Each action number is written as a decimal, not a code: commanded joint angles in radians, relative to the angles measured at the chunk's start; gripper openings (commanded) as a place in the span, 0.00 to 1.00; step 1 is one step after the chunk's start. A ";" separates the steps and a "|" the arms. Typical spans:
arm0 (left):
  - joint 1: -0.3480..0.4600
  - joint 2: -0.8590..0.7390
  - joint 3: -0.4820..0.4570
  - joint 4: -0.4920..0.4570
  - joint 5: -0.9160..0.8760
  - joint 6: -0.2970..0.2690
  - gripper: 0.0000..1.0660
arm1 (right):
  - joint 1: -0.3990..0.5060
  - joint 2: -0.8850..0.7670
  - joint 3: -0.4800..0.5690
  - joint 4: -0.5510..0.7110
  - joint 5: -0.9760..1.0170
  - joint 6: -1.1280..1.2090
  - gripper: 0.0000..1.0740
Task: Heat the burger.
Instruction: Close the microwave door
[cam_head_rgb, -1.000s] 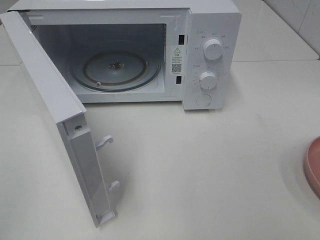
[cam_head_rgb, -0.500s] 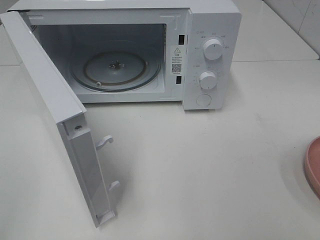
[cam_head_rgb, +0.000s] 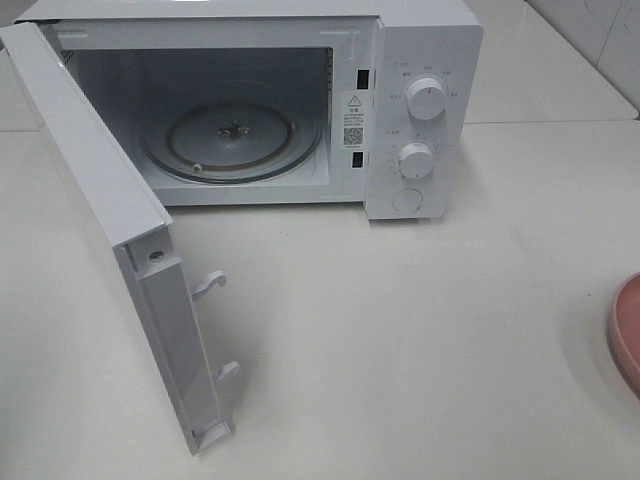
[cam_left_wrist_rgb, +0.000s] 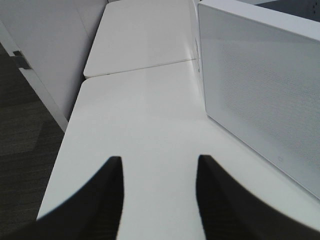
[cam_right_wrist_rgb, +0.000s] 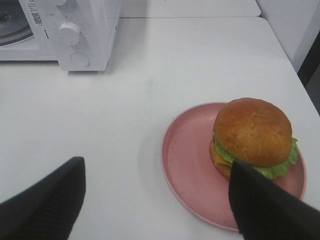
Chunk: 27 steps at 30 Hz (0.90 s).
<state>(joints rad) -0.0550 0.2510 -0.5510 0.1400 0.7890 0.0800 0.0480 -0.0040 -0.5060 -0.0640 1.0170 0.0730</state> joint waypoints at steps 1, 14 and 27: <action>0.002 0.082 -0.004 0.002 -0.069 -0.009 0.14 | -0.003 -0.027 0.002 0.001 -0.010 -0.016 0.70; 0.002 0.301 -0.004 0.002 -0.344 -0.009 0.00 | -0.003 -0.027 0.002 0.001 -0.010 -0.016 0.70; 0.002 0.596 0.039 -0.060 -0.745 -0.009 0.00 | -0.003 -0.027 0.002 0.001 -0.010 -0.016 0.70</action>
<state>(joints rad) -0.0550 0.8060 -0.5430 0.0970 0.1560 0.0780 0.0480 -0.0040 -0.5060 -0.0640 1.0170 0.0730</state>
